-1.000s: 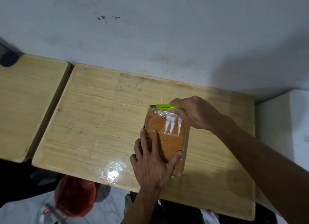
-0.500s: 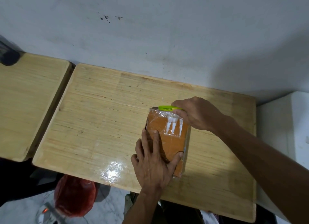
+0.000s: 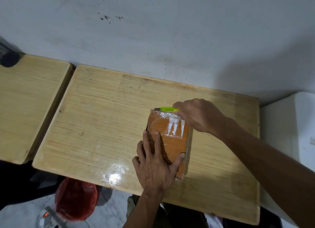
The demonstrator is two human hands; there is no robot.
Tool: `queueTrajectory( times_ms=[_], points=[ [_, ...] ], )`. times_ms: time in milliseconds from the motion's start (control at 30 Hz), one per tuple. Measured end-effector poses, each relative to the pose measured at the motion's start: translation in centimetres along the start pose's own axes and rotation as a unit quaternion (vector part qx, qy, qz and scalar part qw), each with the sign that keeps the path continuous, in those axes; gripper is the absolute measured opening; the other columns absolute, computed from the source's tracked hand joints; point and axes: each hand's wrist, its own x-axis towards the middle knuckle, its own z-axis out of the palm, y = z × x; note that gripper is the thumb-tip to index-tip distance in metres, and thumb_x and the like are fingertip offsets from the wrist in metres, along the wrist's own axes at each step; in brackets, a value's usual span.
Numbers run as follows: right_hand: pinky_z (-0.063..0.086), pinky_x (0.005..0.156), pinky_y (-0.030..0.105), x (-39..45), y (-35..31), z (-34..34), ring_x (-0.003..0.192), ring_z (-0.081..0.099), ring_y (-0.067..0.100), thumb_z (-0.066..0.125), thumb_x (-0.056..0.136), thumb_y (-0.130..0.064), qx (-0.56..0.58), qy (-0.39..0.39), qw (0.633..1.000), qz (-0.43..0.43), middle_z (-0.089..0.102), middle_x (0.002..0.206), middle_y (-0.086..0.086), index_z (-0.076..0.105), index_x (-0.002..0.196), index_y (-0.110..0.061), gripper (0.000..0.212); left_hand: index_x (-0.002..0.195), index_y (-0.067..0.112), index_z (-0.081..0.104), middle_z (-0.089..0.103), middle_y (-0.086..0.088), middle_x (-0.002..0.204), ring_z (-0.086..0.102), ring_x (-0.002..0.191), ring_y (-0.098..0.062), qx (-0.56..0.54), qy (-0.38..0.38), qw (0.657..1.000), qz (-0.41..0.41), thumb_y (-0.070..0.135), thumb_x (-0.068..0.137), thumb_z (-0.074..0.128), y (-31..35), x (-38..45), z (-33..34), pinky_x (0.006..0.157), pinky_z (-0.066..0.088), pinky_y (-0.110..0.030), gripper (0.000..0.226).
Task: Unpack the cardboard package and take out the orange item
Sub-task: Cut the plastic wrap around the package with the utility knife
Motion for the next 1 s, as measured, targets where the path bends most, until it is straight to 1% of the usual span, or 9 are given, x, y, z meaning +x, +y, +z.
queueTrajectory(
  times_ms=[100, 167, 367, 500, 633, 733, 833, 867, 1000],
  points=[
    [0.036, 0.051, 0.022, -0.4, 0.3, -0.7, 0.051, 0.055, 0.015, 0.058, 0.096, -0.028, 0.001, -0.002, 1.0, -0.017, 0.068, 0.072, 0.001, 0.067, 0.11, -0.012, 0.024, 0.154, 0.028, 0.034, 0.025, -0.009, 0.164, 0.038, 0.137, -0.034, -0.001, 0.002, 1.0, 0.0, 0.094, 0.072, 0.037, 0.0, 0.0, 0.0, 0.089, 0.042, -0.047, 0.105],
    [0.035, 0.051, 0.023, -0.7, 0.4, -1.0, 0.052, 0.051, 0.013, 0.059, 0.096, -0.028, 0.006, -0.013, 1.0, -0.008, 0.066, 0.071, -0.001, 0.066, 0.108, -0.012, 0.022, 0.154, 0.029, 0.035, 0.025, -0.009, 0.164, 0.038, 0.137, -0.034, -0.001, 0.003, 1.0, -0.002, 0.094, 0.073, 0.037, 0.0, -0.1, -0.1, 0.088, 0.042, -0.047, 0.105],
    [0.046, 0.051, 0.027, -0.7, -0.1, -0.6, 0.056, 0.061, 0.019, 0.054, 0.098, -0.03, -0.019, -0.004, 1.0, -0.006, 0.068, 0.074, 0.001, 0.065, 0.113, -0.013, 0.026, 0.155, 0.028, 0.033, 0.022, -0.009, 0.165, 0.037, 0.138, -0.034, 0.002, 0.005, 1.0, -0.003, 0.094, 0.073, 0.035, 0.0, 0.0, 0.1, 0.089, 0.042, -0.047, 0.105],
    [0.044, 0.051, 0.026, -1.1, -0.2, -0.9, 0.057, 0.059, 0.018, 0.054, 0.098, -0.032, -0.031, -0.011, 0.999, 0.001, 0.068, 0.076, 0.001, 0.064, 0.111, -0.013, 0.025, 0.155, 0.029, 0.033, 0.019, -0.009, 0.166, 0.035, 0.139, -0.033, 0.004, 0.003, 1.0, -0.006, 0.095, 0.073, 0.033, -0.1, -0.1, 0.1, 0.09, 0.041, -0.046, 0.105],
    [0.038, 0.053, 0.022, -2.2, 0.9, -1.4, 0.054, 0.049, 0.009, 0.054, 0.096, -0.04, -0.045, -0.064, 0.997, 0.006, 0.062, 0.076, -0.006, 0.061, 0.107, -0.015, 0.028, 0.153, 0.03, 0.036, 0.021, -0.008, 0.165, 0.036, 0.138, -0.032, 0.005, 0.004, 1.0, -0.001, 0.094, 0.073, 0.037, 0.1, -0.1, 0.0, 0.087, 0.041, -0.045, 0.103],
    [0.034, 0.052, 0.021, -2.6, 1.1, -1.6, 0.055, 0.047, 0.01, 0.049, 0.097, -0.041, -0.069, -0.078, 0.995, 0.006, 0.058, 0.076, -0.006, 0.058, 0.108, -0.016, 0.029, 0.152, 0.029, 0.038, 0.023, -0.009, 0.164, 0.038, 0.136, -0.032, 0.007, 0.004, 1.0, 0.003, 0.094, 0.073, 0.038, 0.1, -0.1, 0.0, 0.085, 0.04, -0.044, 0.102],
    [0.043, 0.053, 0.026, -2.9, 1.4, -1.9, 0.058, 0.053, 0.013, 0.047, 0.098, -0.041, -0.073, -0.089, 0.993, 0.026, 0.058, 0.076, -0.005, 0.056, 0.109, -0.018, 0.027, 0.152, 0.029, 0.039, 0.024, -0.009, 0.164, 0.038, 0.135, -0.032, 0.009, 0.005, 1.0, 0.003, 0.093, 0.073, 0.038, 0.0, -0.1, -0.1, 0.084, 0.04, -0.043, 0.101],
    [0.042, 0.052, 0.025, -3.1, 1.6, -2.0, 0.057, 0.052, 0.013, 0.047, 0.098, -0.04, -0.075, -0.093, 0.992, 0.033, 0.057, 0.075, -0.006, 0.056, 0.11, -0.02, 0.026, 0.152, 0.029, 0.039, 0.024, -0.009, 0.164, 0.038, 0.135, -0.032, 0.009, 0.005, 1.0, 0.002, 0.093, 0.073, 0.037, 0.1, -0.1, -0.1, 0.083, 0.04, -0.043, 0.101],
    [0.022, 0.046, 0.02, -4.0, 1.8, -1.9, 0.054, 0.044, 0.01, 0.047, 0.098, -0.039, -0.088, -0.096, 0.991, 0.043, 0.046, 0.07, -0.01, 0.056, 0.111, -0.02, 0.024, 0.152, 0.03, 0.037, 0.022, -0.009, 0.164, 0.037, 0.136, -0.032, 0.011, 0.002, 1.0, 0.003, 0.094, 0.073, 0.037, 0.1, 0.0, 0.0, 0.085, 0.04, -0.043, 0.102]
  ],
)
